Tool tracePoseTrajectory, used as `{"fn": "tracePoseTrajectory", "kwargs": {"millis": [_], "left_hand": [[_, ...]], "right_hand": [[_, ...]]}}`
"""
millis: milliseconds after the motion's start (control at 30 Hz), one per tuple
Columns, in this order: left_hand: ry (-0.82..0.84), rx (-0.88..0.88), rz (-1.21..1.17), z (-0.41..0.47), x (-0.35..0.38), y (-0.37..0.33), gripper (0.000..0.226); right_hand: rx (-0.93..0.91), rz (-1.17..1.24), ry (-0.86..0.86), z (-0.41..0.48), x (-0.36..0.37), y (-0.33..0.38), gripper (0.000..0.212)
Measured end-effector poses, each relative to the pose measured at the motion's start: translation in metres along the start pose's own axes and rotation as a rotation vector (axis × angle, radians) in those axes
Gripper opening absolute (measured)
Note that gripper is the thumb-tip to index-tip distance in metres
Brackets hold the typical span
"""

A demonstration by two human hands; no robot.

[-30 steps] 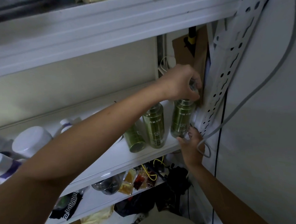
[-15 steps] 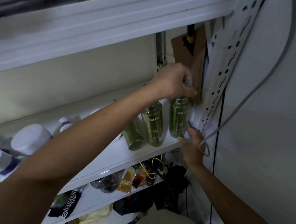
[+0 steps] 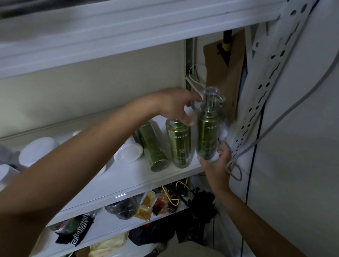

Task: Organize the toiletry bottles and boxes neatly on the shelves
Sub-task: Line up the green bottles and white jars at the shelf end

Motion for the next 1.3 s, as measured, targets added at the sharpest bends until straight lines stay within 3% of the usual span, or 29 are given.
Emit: {"fn": "tracePoseTrajectory", "kwargs": {"millis": [100, 200, 300, 467, 800, 933, 1000, 1100, 1167, 1300], "left_hand": [[0.047, -0.127, 0.081, -0.002, -0.001, 0.004, 0.066], [-0.038, -0.121, -0.083, 0.001, -0.003, 0.003, 0.042], [-0.144, -0.135, -0.268, 0.002, -0.004, 0.003, 0.033], [-0.288, -0.142, -0.321, 0.003, -0.003, 0.001, 0.034], [-0.399, -0.03, -0.428, -0.01, 0.0, 0.003, 0.029], [-0.432, 0.043, -0.497, -0.022, 0.006, 0.012, 0.044], [-0.456, 0.046, -0.656, -0.036, 0.017, 0.021, 0.052], [-0.626, -0.232, -0.773, -0.063, 0.059, 0.058, 0.054], [-0.653, -0.458, -0.807, -0.078, 0.105, 0.081, 0.046], [-0.572, -0.73, -0.961, -0.094, 0.183, 0.095, 0.044]], "right_hand": [[0.02, 0.01, 0.087, 0.008, 0.01, 0.001, 0.086], [0.038, -0.021, 0.106, 0.017, 0.013, -0.002, 0.082], [0.035, -0.044, 0.101, 0.023, 0.011, -0.007, 0.072], [0.045, -0.077, 0.128, 0.027, 0.011, -0.012, 0.068], [0.027, -0.103, 0.174, 0.027, 0.008, -0.016, 0.064], [0.012, -0.046, 0.218, 0.02, 0.006, -0.015, 0.069], [0.062, -0.009, 0.178, 0.012, 0.004, -0.019, 0.072], [0.052, 0.01, 0.014, -0.014, -0.007, -0.011, 0.051], [0.019, 0.034, 0.009, -0.033, -0.006, -0.001, 0.036], [-0.091, -0.105, 0.381, -0.061, 0.032, 0.016, 0.014]]}}
Point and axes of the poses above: each hand's wrist, its own z-axis towards the middle knuckle, its own x-axis out of the palm, y = z × x, the point moved 6 cm from there along z, towards the middle knuckle, and after that the axes turned 7 degrees about x, right-handed, at the moved point
